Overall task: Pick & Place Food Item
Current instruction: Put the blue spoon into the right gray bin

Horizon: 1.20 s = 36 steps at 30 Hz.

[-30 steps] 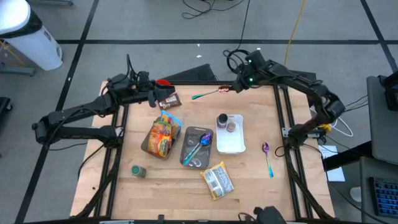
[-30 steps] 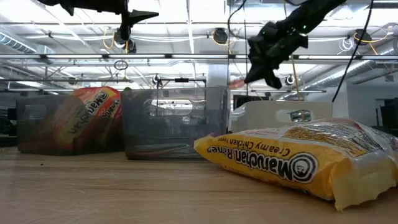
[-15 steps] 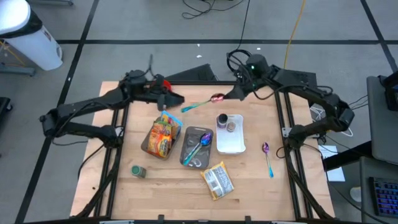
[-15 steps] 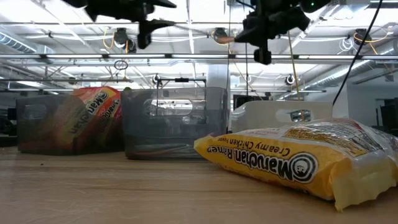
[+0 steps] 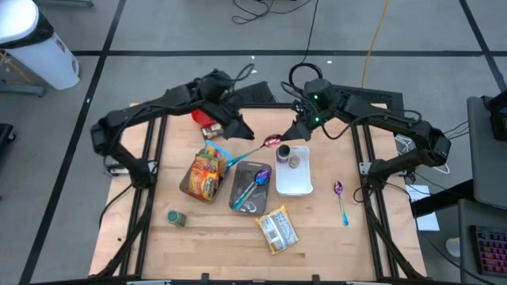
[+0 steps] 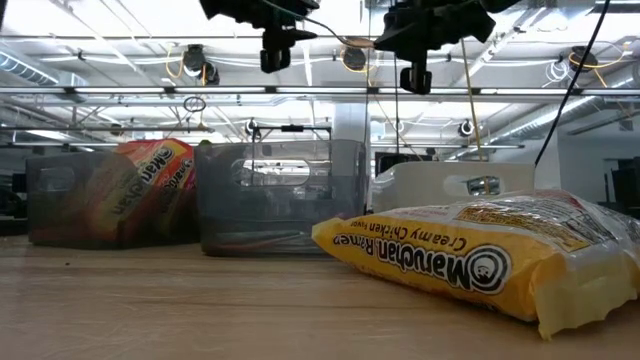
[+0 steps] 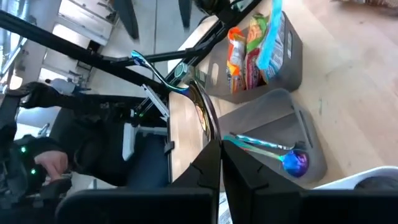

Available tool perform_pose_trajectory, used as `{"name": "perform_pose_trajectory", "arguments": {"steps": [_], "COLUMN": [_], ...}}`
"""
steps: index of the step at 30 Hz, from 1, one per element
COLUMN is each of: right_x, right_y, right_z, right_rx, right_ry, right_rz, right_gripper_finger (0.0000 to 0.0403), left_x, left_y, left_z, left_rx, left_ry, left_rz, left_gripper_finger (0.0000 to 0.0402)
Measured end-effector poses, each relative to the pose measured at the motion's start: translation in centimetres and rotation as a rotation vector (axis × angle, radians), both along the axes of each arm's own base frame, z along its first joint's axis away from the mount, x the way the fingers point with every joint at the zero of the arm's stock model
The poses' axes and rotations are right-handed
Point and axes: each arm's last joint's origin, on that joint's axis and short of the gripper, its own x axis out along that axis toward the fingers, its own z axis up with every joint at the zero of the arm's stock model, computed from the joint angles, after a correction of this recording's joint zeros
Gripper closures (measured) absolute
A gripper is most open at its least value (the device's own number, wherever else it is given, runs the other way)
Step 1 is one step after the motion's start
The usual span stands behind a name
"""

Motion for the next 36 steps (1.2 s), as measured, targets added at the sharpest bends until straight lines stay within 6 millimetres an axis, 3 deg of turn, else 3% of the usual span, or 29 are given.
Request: {"name": "perform_pose_trajectory", "arguments": {"steps": [9, 36], "right_x": [-0.1, -0.1], "right_y": [-0.4, -0.3], "right_z": [0.0, 0.0], "right_rx": [-0.030, -0.029], "right_ry": [0.000, -0.004], "right_rz": [-0.035, -0.022], "right_gripper_finger": [0.0403, 0.0403], "left_x": [1.9, 1.5], "left_y": [-0.5, -0.6], "left_z": [-2.1, -2.7], "left_rx": [-0.076, -0.007], "left_ry": [0.144, 0.244], "left_rz": [-0.083, -0.016], "left_gripper_finger": [0.0218, 0.0218]}}
